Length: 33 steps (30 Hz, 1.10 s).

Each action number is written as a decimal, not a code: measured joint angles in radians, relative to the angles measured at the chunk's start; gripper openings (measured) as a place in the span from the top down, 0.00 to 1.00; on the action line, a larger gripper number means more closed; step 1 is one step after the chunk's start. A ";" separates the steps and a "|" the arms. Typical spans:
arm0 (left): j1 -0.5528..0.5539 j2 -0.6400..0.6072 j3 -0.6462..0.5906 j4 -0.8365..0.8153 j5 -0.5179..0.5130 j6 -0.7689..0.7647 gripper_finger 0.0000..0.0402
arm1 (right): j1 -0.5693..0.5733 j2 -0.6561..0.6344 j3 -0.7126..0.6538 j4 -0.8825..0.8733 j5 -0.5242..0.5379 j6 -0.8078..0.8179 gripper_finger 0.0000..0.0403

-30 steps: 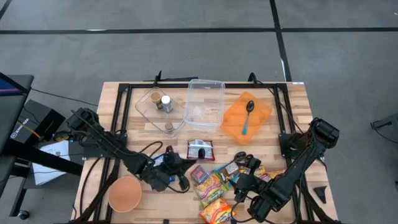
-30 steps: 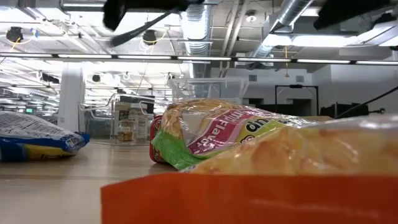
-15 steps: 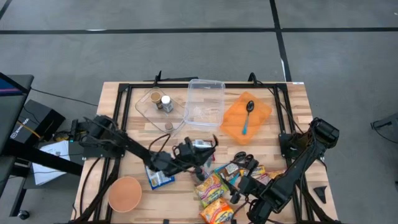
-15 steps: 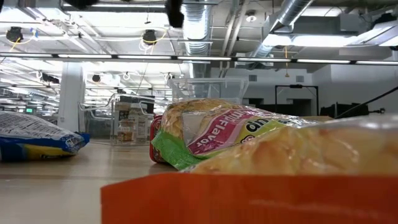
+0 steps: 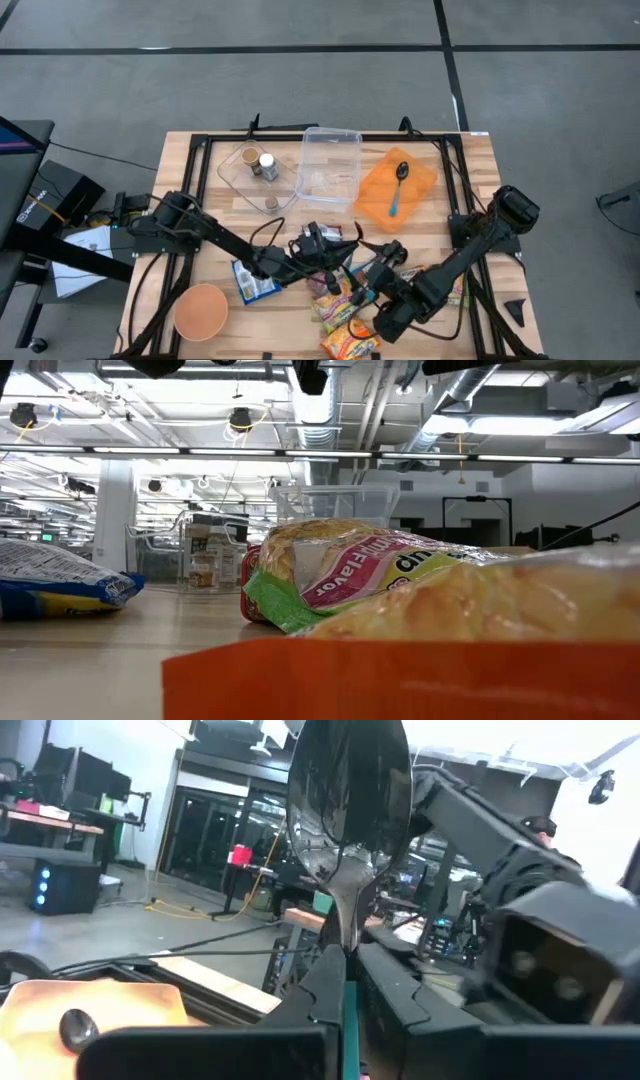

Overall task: Pick & Place Food Item
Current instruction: Put the blue spoon into the orange bin

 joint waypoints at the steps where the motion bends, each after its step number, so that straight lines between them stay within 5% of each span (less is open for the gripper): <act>1: -0.003 0.000 0.000 0.006 0.000 0.001 0.99 | -0.004 0.000 0.000 0.003 0.004 -0.003 0.15; 11: -0.012 0.000 0.001 0.004 0.000 0.006 0.99 | -0.008 0.000 0.026 0.026 0.022 -0.021 0.41; 20: -0.013 0.000 -0.001 0.006 0.005 0.005 0.99 | -0.002 -0.002 0.032 0.028 0.011 -0.104 0.95; 27: -0.019 -0.001 -0.001 0.008 0.047 0.002 0.97 | 0.012 -0.003 0.032 0.038 0.015 -0.117 0.98; 33: -0.022 -0.001 0.000 0.000 0.077 -0.008 0.87 | 0.035 -0.001 0.033 0.041 0.021 -0.139 0.99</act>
